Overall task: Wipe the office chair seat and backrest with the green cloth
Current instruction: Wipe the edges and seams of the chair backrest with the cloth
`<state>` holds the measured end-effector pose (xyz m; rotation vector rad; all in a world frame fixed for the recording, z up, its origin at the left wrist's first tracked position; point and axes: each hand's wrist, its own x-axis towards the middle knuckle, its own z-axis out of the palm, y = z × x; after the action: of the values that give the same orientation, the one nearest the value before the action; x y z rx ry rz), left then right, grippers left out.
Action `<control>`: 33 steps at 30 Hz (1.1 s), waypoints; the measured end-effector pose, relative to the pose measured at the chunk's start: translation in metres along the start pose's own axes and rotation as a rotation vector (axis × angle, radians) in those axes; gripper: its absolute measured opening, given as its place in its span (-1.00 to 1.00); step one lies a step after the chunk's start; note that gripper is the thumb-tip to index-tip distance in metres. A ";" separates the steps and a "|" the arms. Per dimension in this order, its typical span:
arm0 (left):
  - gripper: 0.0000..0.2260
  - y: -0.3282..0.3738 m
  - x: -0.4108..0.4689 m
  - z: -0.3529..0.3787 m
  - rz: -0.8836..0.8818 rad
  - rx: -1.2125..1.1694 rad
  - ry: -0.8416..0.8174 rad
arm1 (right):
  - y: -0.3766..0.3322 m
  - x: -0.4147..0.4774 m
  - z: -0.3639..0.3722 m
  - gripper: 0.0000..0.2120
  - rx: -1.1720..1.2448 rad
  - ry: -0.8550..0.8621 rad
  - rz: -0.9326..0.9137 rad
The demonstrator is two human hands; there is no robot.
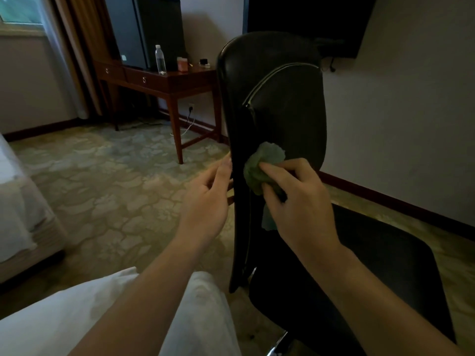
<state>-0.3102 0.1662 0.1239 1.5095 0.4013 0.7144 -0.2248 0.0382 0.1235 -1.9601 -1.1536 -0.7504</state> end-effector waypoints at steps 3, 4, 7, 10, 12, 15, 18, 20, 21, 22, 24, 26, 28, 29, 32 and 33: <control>-0.62 -0.004 0.001 0.000 -0.002 -0.006 0.026 | -0.004 0.006 0.008 -0.74 -0.083 -0.024 -0.044; -0.58 -0.005 0.001 0.000 0.008 0.013 0.033 | -0.005 0.006 0.011 -0.76 -0.114 -0.025 -0.046; -0.65 -0.009 0.001 0.001 0.053 0.045 0.063 | -0.005 -0.002 0.018 -0.78 -0.188 -0.059 -0.056; -0.72 -0.007 0.000 0.002 0.081 0.032 0.052 | -0.004 -0.017 0.024 -0.80 -0.241 -0.169 -0.011; -0.70 -0.007 0.000 0.002 0.071 0.011 0.042 | -0.002 -0.030 0.027 -0.85 -0.247 -0.253 0.059; -0.67 -0.009 0.000 -0.001 0.066 0.011 0.023 | 0.008 -0.049 0.023 -0.81 -0.064 -0.163 0.163; -0.66 -0.012 -0.001 -0.001 0.079 0.022 0.018 | 0.011 -0.049 0.010 -0.71 0.041 0.032 0.182; -0.67 -0.013 -0.001 -0.001 0.080 0.026 0.016 | 0.006 -0.038 0.007 -0.69 0.030 0.053 0.133; -0.67 -0.013 -0.001 -0.001 0.078 0.027 0.013 | 0.002 -0.030 0.008 -0.69 0.016 0.052 0.102; -0.66 -0.012 -0.002 -0.001 0.081 0.027 0.009 | -0.001 -0.023 0.010 -0.69 0.005 0.048 0.074; -0.66 -0.011 -0.003 -0.001 0.099 0.029 0.005 | -0.005 -0.011 0.014 -0.69 -0.018 0.026 0.038; -0.67 -0.010 -0.004 0.000 0.122 0.035 0.009 | -0.008 -0.005 0.017 -0.71 -0.042 -0.008 0.031; -0.69 -0.009 -0.005 0.001 0.145 0.044 0.010 | -0.009 -0.006 0.019 -0.74 -0.070 -0.031 0.031; -0.70 -0.009 -0.006 0.002 0.151 0.049 0.014 | -0.010 -0.007 0.020 -0.75 -0.086 -0.037 0.032; -0.70 -0.011 -0.006 0.004 0.140 0.054 0.036 | -0.016 -0.011 0.025 -0.78 -0.105 -0.060 0.071; -0.70 -0.011 -0.006 0.004 0.133 0.052 0.040 | -0.019 -0.012 0.027 -0.79 -0.106 -0.076 0.092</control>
<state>-0.3102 0.1603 0.1120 1.5842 0.3545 0.8447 -0.2439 0.0603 0.1045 -2.1313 -1.0795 -0.7069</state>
